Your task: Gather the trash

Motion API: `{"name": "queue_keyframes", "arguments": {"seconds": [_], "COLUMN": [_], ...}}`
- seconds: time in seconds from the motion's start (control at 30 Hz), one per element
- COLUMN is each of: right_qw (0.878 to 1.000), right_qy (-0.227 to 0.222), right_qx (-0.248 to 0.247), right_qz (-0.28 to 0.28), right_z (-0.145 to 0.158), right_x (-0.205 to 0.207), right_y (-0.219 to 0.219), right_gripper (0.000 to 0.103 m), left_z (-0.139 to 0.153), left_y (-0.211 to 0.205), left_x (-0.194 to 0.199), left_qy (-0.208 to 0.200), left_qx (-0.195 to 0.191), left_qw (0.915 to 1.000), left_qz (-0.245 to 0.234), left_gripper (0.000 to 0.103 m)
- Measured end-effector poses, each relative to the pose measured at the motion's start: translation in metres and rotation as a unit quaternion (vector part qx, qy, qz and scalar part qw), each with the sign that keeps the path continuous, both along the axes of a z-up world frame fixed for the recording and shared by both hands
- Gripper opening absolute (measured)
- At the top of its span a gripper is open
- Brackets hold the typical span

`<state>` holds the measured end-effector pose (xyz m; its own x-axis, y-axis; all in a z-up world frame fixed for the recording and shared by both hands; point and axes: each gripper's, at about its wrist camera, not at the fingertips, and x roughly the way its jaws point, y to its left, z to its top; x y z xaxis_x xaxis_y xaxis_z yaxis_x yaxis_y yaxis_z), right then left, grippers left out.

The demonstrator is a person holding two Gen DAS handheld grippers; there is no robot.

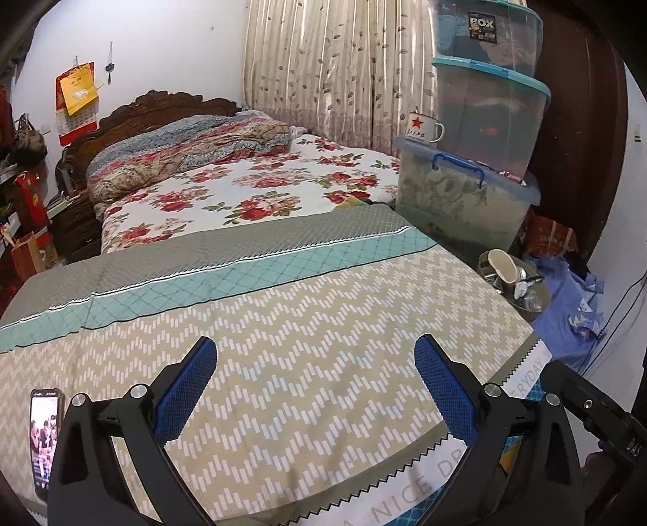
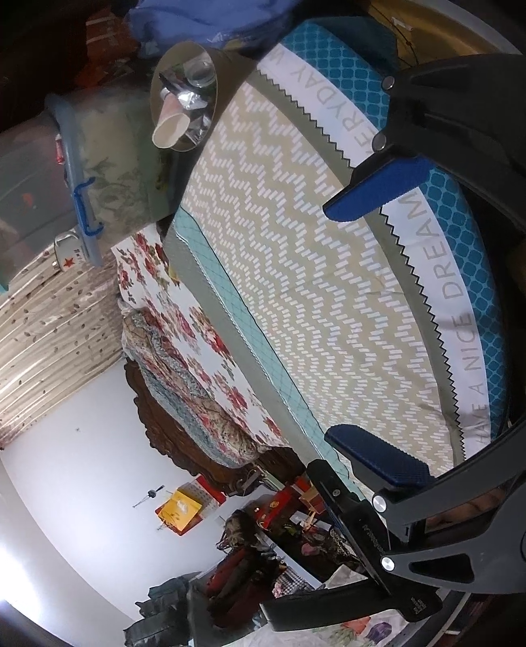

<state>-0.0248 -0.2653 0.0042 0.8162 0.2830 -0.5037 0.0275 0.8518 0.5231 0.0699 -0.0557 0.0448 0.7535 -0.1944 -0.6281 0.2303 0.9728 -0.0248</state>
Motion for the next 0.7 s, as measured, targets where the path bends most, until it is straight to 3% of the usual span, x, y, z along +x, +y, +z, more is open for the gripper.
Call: {"name": "queue_keyframes", "arguments": {"seconds": [0.43,0.7], "right_qw": [1.0,1.0], "right_qy": [0.004,0.008], "right_qx": [0.012,0.009], "right_qz": [0.003,0.008], "right_z": [-0.002,-0.002], "right_x": [-0.001,0.0], "right_y": [-0.002,0.001], "right_gripper": [0.099,0.099], "left_z": [-0.001,0.003], "left_y": [-0.007,0.004], "left_x": [-0.001,-0.001], "left_qy": [-0.005,-0.01], "left_qx": [0.025,0.01], "left_qw": [0.9996,0.9993], "left_qz": [0.015,0.036], "left_gripper": [0.094,0.094]}}
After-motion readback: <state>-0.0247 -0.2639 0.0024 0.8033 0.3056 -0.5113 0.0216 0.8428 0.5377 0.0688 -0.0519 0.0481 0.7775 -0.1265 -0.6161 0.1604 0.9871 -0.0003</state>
